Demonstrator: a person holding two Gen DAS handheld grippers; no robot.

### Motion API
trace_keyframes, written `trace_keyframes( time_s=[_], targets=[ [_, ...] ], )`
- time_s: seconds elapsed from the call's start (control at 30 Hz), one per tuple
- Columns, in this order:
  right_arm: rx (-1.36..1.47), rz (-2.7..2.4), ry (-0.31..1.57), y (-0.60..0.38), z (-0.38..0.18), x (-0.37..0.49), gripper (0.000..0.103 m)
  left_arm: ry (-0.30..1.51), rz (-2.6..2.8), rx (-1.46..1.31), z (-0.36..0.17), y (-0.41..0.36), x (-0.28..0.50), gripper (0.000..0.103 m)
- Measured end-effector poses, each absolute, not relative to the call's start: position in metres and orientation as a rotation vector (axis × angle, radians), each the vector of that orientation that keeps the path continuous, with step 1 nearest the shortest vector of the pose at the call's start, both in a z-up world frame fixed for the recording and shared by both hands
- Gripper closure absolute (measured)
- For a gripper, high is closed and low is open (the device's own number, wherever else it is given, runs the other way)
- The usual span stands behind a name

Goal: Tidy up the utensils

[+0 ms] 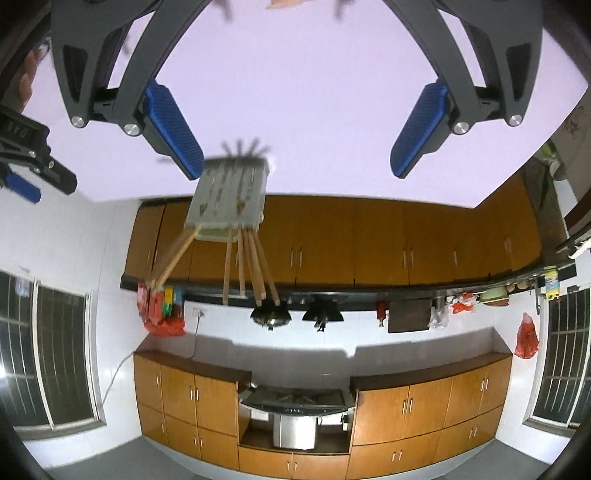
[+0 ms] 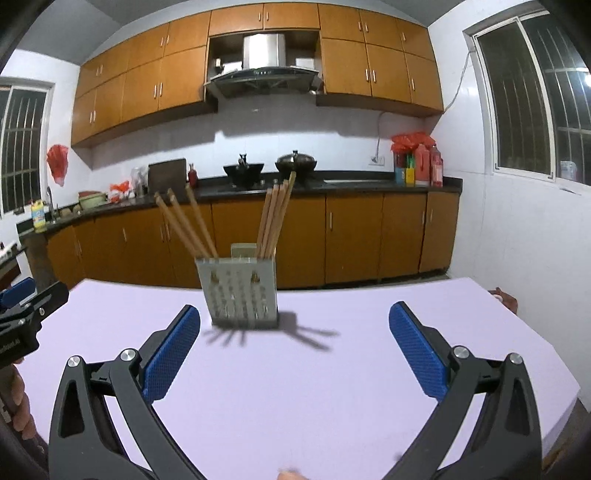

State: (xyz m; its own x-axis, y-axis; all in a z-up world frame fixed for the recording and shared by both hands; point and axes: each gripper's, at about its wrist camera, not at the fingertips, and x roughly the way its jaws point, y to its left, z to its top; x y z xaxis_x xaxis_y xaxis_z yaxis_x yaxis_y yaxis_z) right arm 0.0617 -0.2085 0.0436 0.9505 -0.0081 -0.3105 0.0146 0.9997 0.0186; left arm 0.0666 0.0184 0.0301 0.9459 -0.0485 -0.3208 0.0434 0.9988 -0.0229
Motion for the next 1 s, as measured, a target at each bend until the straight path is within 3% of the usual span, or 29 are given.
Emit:
trace_keyframes(
  time_s=[0.4,1.0],
  targets=[
    [-0.02,0.003,0.386,-0.194,0.002,0.036,0.002,0.353,-0.08,0.03,0.005,-0.004,0.046,0.004],
    [0.044,-0.008,0.412,-0.202,-0.005,0.035,0.002,0.4,-0.083,-0.009,-0.007,-0.004,0.052,0.004]
  ],
)
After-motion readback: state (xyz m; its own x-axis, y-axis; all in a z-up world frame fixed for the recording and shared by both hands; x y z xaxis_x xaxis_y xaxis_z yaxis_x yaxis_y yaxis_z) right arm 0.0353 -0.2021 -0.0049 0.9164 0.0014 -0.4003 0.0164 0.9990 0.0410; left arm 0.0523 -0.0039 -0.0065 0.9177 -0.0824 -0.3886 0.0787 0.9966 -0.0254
